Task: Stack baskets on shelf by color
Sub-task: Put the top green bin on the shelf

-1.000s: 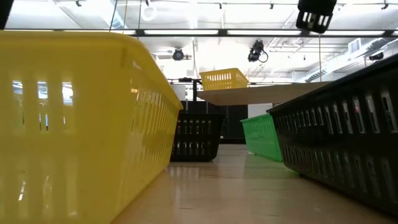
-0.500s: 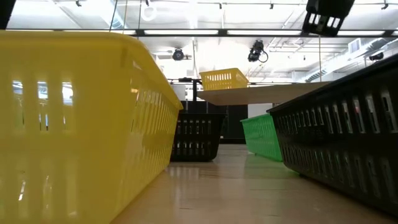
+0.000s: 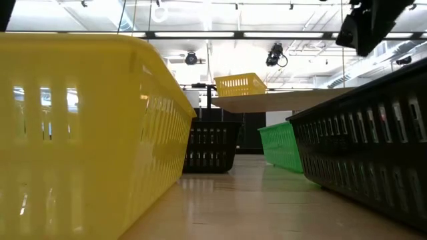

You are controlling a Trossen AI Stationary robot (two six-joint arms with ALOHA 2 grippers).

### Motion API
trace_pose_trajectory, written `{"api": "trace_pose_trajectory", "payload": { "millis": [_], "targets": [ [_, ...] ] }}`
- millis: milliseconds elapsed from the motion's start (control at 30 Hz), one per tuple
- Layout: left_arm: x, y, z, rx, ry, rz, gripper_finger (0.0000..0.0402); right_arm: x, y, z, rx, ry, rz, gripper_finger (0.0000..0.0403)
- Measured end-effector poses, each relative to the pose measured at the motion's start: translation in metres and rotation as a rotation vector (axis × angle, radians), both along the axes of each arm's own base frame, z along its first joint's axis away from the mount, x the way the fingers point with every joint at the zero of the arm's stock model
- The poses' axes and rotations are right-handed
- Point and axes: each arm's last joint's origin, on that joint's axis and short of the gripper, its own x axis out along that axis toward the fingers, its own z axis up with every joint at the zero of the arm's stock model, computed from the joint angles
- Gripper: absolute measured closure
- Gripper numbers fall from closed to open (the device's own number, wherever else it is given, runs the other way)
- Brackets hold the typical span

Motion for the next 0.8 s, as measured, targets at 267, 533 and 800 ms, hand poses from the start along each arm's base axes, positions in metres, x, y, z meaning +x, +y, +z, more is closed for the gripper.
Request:
{"api": "trace_pose_trajectory", "payload": {
  "millis": [267,533,800],
  "targets": [
    [0.001,0.001,-0.017,-0.003,0.028,0.012,0.023,0.018,0.015,-0.021,-0.15,0.034,0.078,0.0225],
    [-0.027,0.01,-0.041,-0.068,-0.012,0.088,0.023,0.03,0.025,-0.042,-0.153,0.075,0.094,0.0225],
    [-0.07,0.016,-0.064,-0.139,-0.011,0.181,0.023,0.04,0.03,-0.055,-0.15,0.074,0.07,0.0225]
  ]
}}
